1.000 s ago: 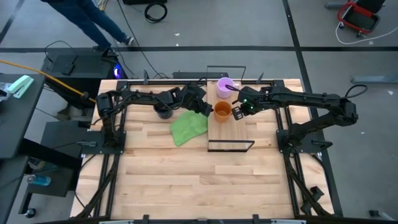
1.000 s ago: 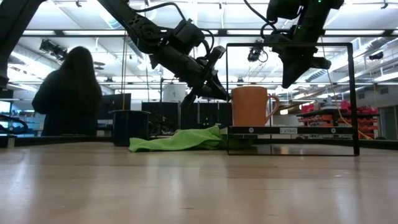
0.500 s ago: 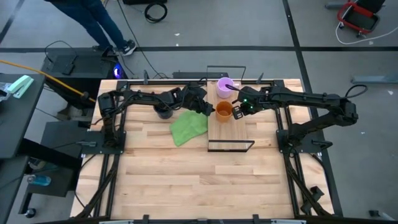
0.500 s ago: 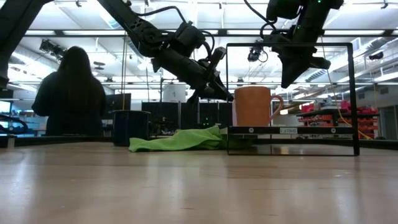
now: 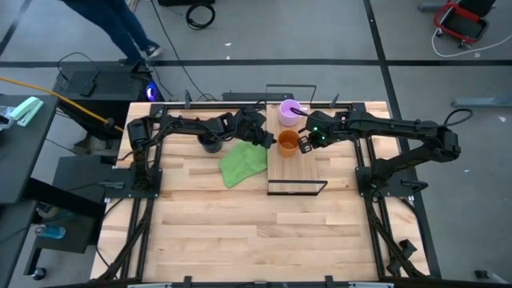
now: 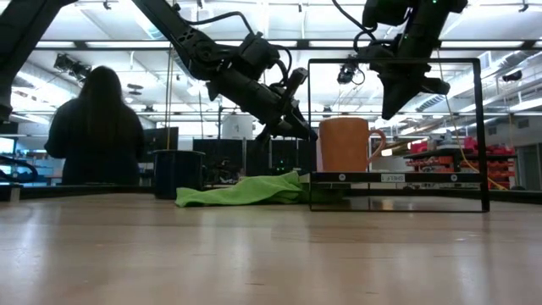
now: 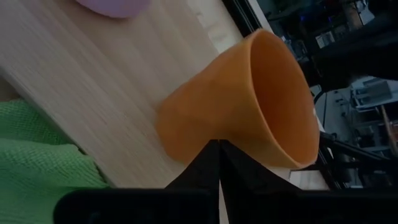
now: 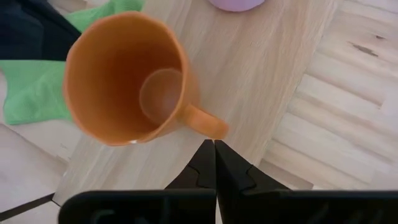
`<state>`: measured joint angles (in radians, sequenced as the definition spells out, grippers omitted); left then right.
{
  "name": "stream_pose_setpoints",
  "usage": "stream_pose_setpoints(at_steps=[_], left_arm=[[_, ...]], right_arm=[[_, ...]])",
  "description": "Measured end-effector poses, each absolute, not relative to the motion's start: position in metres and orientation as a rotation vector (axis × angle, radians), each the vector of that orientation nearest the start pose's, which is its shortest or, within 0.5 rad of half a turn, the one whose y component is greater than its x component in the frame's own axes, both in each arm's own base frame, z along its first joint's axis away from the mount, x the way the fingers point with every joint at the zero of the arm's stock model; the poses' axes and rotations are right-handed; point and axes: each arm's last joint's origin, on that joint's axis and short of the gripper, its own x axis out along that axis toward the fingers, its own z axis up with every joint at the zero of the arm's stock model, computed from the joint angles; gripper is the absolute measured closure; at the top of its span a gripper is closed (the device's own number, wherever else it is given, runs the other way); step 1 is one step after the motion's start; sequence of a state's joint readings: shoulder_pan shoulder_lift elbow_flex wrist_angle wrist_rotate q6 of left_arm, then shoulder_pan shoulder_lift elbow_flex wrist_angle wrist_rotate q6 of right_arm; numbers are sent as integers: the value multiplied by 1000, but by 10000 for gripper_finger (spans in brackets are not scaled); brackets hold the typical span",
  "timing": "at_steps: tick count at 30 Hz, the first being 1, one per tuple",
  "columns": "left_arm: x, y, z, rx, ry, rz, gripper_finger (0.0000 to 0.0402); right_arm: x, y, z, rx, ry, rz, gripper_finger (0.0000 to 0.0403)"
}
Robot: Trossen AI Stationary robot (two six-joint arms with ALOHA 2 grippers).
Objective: Stack small to large cups/mugs on shelf
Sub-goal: Put the orange mug on the shelf
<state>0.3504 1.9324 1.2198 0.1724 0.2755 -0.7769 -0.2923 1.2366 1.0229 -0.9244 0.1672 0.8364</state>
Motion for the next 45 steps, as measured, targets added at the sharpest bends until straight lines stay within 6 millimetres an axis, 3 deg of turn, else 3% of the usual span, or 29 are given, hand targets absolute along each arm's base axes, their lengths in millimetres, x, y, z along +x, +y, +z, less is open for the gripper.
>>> stream_pose_setpoints(at_steps=[45], left_arm=[[400,133,191,-939,442,195,387]], right_arm=[[215,-68,272,796,913,-856,403]])
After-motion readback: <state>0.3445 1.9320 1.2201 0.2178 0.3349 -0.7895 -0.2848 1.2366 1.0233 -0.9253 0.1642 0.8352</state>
